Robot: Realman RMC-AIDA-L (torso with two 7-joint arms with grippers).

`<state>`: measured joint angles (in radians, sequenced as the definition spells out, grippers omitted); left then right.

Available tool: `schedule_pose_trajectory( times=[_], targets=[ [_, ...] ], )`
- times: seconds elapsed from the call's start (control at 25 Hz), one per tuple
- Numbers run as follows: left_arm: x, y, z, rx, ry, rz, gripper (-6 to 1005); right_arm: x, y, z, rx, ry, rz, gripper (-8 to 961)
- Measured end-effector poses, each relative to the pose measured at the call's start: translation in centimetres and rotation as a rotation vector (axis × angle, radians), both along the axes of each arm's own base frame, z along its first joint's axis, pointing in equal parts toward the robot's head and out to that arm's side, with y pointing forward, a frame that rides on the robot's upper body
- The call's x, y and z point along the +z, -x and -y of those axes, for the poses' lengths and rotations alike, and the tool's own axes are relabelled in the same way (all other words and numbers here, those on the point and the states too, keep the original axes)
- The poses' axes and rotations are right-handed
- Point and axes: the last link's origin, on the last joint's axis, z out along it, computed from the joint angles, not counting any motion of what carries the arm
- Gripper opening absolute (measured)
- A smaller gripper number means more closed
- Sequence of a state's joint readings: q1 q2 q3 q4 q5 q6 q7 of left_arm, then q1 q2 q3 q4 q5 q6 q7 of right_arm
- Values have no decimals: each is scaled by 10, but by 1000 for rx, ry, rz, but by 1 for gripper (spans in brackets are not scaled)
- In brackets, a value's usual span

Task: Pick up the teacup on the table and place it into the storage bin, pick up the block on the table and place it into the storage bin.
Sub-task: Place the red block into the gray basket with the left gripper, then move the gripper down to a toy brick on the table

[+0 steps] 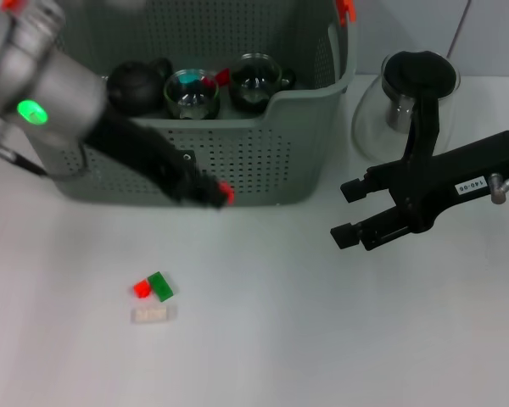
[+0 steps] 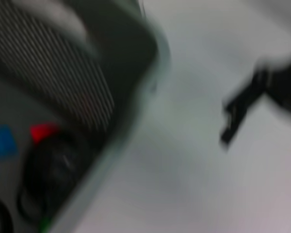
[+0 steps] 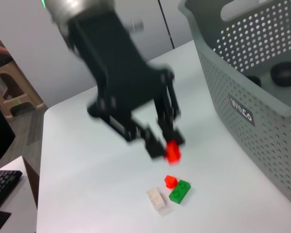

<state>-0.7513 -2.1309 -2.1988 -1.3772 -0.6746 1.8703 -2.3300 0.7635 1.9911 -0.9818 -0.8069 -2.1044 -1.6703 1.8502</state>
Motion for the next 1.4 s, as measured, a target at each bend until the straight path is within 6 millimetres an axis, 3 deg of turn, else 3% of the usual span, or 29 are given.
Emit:
schedule_pose_trajectory(
  times=[0.28,0.52,0.76,1.0,1.2,1.4],
  targets=[
    [73,-4,-30,53,-166,236,226,1,-1,1,6,7,1,944],
    [90,10,-75,138,-324,226,231,2,0,2,19,17,4,944],
    [92,25,-97,191,-423,196,237,1,-4,4,8,25,7,944],
    [93,26,-99,182,-463,173,242,0,-5,5,4,34,9,945],
    [95,21,-90,132,-445,126,475,-1,-4,5,6,33,4,945],
    [89,8,-47,-6,-321,95,684,-6,1,5,8,31,-8,945]
  ],
)
